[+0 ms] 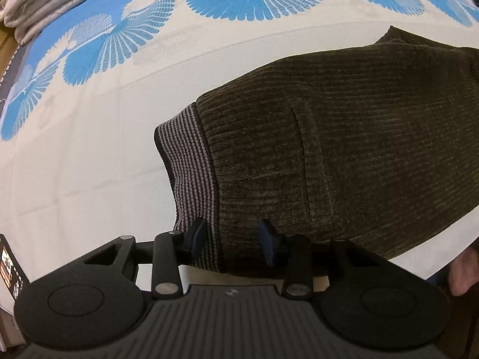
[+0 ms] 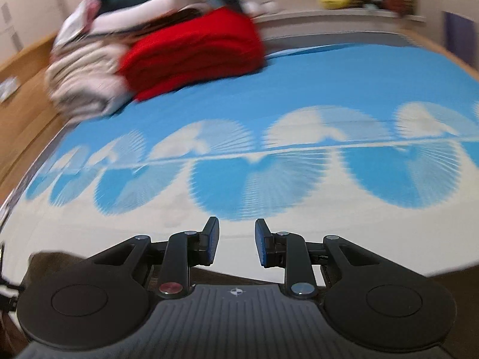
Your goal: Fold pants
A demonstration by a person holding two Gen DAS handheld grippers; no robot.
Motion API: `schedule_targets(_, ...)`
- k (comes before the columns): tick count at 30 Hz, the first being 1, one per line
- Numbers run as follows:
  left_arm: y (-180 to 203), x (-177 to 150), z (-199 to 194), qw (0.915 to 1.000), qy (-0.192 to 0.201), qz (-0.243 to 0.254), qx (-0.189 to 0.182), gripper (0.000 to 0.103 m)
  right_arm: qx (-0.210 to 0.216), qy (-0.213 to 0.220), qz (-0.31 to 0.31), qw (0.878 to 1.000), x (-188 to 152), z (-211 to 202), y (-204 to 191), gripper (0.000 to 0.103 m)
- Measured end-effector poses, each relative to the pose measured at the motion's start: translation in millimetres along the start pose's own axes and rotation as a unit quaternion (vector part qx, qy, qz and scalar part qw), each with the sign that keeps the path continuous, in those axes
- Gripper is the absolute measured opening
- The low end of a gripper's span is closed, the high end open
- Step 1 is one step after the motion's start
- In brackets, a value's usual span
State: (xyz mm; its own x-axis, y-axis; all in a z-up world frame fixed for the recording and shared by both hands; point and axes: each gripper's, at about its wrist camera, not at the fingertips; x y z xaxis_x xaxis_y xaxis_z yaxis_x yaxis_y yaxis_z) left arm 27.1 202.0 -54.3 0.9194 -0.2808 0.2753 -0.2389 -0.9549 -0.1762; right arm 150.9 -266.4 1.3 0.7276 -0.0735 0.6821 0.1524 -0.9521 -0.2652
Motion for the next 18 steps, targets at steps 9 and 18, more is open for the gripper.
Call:
schedule_targets(9, -8.5, 3.7, 1.1, 0.9998, 0.001, -0.01, -0.014, 0.045, 0.085, -0.078, -0.017, 0.993, 7.9, 69.3, -66.6, 0.028)
schedule_targets(18, -11.1, 1.5, 0.8, 0.9997, 0.004, -0.008, -0.023, 0.045, 0.148, -0.213, 0.021, 0.966, -15.1, 153.3, -94.6, 0.05)
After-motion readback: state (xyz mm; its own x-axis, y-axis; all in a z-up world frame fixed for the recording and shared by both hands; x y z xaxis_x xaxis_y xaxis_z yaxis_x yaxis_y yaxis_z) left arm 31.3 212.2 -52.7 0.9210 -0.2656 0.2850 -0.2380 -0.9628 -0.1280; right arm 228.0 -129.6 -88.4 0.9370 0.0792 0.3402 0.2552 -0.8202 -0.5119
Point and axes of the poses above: each gripper's, at about its wrist camera, not at the fingertips, and z roughly the way its jaws point, y to its right, x to its top, and after that the axes turned 3 degrees about y, right-handed
